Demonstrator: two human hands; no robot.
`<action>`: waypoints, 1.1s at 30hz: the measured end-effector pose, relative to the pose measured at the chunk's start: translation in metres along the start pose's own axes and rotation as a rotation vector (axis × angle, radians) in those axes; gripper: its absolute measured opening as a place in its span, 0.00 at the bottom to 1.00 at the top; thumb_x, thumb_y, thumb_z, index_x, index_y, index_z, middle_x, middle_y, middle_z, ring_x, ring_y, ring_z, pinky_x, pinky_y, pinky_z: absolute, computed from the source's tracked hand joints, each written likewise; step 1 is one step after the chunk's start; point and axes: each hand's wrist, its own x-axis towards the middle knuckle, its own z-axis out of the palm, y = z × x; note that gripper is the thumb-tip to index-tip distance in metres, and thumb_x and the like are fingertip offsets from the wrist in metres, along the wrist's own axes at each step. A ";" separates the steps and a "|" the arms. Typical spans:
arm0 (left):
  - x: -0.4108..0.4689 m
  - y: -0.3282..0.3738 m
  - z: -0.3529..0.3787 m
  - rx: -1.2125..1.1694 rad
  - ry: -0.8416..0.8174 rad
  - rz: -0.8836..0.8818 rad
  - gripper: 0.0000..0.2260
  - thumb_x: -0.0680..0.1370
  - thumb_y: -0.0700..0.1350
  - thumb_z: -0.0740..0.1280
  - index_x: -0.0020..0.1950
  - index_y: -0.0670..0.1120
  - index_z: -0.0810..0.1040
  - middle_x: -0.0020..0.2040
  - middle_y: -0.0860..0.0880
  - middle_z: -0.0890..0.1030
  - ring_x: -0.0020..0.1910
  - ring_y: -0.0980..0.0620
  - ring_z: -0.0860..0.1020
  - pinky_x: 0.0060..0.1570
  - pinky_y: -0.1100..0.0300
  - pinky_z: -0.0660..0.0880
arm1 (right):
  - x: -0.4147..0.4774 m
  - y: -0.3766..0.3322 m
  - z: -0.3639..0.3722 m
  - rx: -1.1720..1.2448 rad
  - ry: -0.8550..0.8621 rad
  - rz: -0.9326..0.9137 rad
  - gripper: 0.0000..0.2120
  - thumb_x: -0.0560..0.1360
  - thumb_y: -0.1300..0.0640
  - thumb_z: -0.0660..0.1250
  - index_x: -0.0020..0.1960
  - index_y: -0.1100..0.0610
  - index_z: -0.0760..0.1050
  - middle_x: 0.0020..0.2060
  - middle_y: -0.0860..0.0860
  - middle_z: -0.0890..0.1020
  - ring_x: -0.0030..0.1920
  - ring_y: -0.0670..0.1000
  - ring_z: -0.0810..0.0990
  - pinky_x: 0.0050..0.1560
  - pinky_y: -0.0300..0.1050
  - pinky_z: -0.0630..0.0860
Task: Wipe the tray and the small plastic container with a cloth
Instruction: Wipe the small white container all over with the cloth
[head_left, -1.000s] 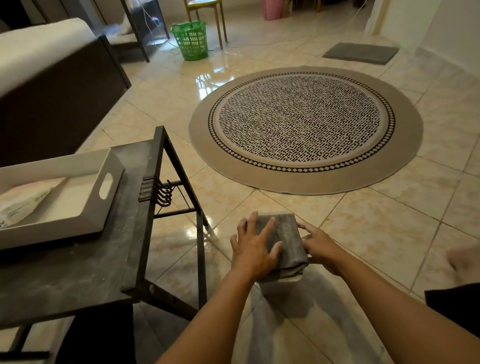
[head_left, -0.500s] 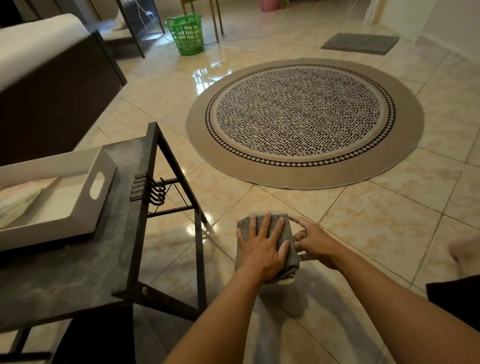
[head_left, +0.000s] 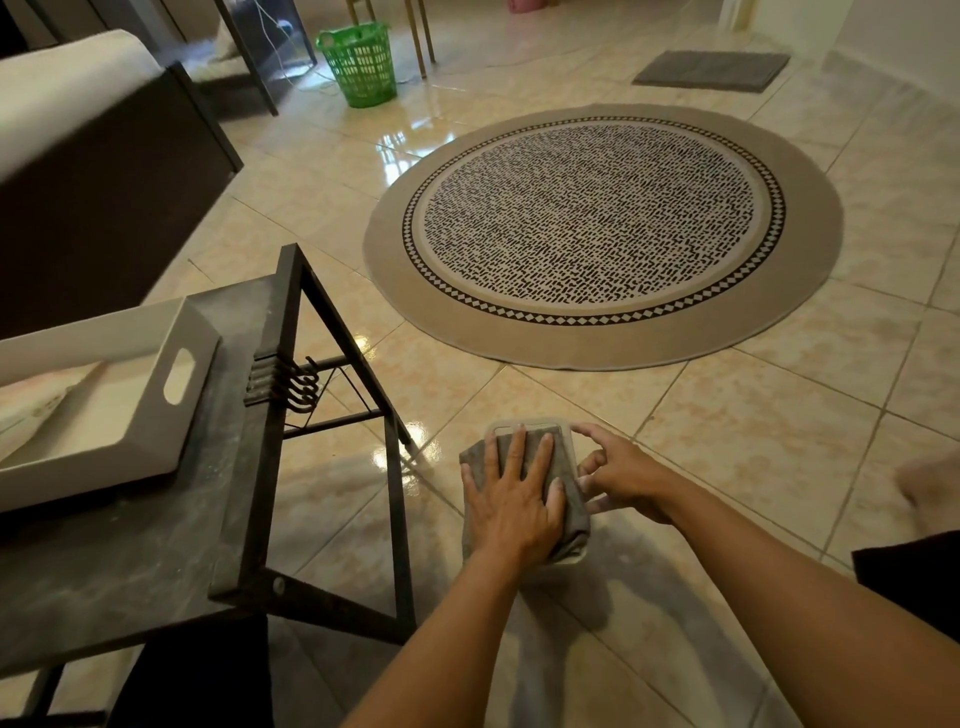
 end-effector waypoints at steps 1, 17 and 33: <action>-0.003 0.002 0.001 0.005 0.005 0.003 0.31 0.76 0.64 0.37 0.79 0.60 0.37 0.79 0.53 0.33 0.76 0.45 0.28 0.72 0.37 0.31 | 0.002 -0.002 0.000 -0.002 -0.003 -0.005 0.42 0.72 0.78 0.64 0.78 0.49 0.59 0.45 0.61 0.76 0.45 0.56 0.80 0.44 0.54 0.85; 0.013 0.011 0.003 0.013 -0.001 0.026 0.27 0.82 0.58 0.46 0.80 0.59 0.39 0.81 0.53 0.37 0.77 0.44 0.32 0.72 0.33 0.34 | 0.006 -0.004 -0.003 0.021 -0.037 0.024 0.39 0.71 0.79 0.59 0.75 0.49 0.62 0.48 0.63 0.77 0.46 0.57 0.80 0.42 0.53 0.85; 0.019 0.006 -0.001 0.007 0.030 0.005 0.27 0.83 0.57 0.45 0.80 0.58 0.39 0.81 0.53 0.38 0.77 0.44 0.32 0.72 0.39 0.31 | 0.002 -0.005 -0.001 -0.001 -0.017 0.018 0.38 0.72 0.78 0.62 0.75 0.48 0.63 0.47 0.62 0.78 0.47 0.57 0.82 0.42 0.52 0.85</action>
